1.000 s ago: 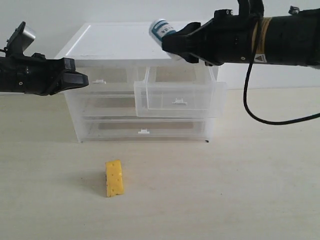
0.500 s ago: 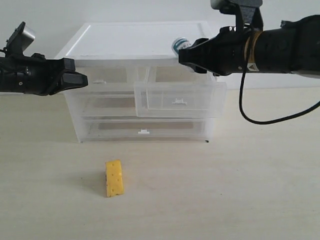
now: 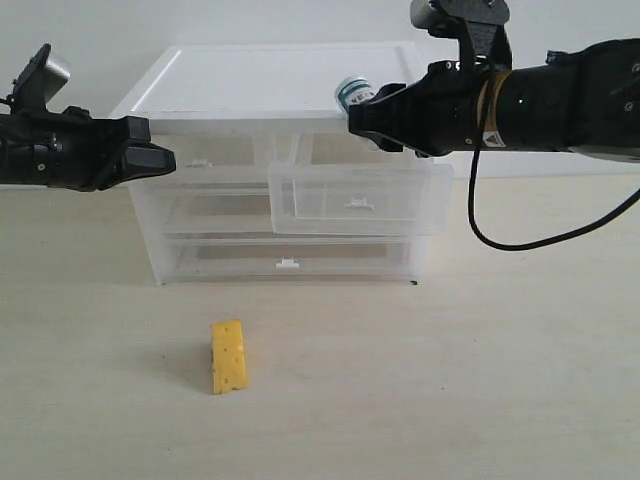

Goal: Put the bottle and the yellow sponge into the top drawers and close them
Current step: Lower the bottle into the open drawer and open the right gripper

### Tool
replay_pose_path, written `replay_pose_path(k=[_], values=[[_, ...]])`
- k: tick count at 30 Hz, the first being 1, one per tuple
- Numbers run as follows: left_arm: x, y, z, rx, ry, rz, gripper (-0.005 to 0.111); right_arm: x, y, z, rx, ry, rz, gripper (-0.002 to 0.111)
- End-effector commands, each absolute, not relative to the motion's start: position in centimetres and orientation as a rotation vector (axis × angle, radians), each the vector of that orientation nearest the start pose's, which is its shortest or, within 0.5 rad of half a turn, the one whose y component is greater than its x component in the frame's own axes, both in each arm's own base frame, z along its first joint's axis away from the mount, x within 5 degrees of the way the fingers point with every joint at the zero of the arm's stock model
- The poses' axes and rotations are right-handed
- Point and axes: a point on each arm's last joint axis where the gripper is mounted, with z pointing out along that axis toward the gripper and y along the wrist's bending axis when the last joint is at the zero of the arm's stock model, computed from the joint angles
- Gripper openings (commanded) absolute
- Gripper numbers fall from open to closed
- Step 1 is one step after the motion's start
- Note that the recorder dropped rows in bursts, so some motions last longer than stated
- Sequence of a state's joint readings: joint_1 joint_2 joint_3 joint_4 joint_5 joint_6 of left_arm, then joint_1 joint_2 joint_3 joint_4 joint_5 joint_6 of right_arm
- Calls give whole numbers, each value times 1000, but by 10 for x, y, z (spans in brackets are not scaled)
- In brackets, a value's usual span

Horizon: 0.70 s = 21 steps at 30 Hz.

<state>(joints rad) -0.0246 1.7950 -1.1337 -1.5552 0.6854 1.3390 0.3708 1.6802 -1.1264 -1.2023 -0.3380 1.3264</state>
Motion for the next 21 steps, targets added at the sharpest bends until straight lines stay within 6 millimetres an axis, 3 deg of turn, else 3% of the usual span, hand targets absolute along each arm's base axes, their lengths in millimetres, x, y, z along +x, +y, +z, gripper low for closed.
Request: replay_pose_path(k=[1, 5, 11, 16, 21], values=[[381, -65, 236, 216, 2114, -853, 4, 350, 164, 274, -446, 1918, 625, 38], [381, -65, 236, 216, 2114, -853, 4, 349, 165, 273, -458, 1923, 620, 40], [381, -65, 236, 218, 2115, -852, 4, 349, 165, 273, -453, 1930, 628, 65], [381, -66, 236, 221, 2115, -853, 4, 349, 165, 273, -452, 1929, 634, 64], [381, -66, 236, 221, 2115, -853, 4, 342, 163, 290, -404, 1903, 676, 64]])
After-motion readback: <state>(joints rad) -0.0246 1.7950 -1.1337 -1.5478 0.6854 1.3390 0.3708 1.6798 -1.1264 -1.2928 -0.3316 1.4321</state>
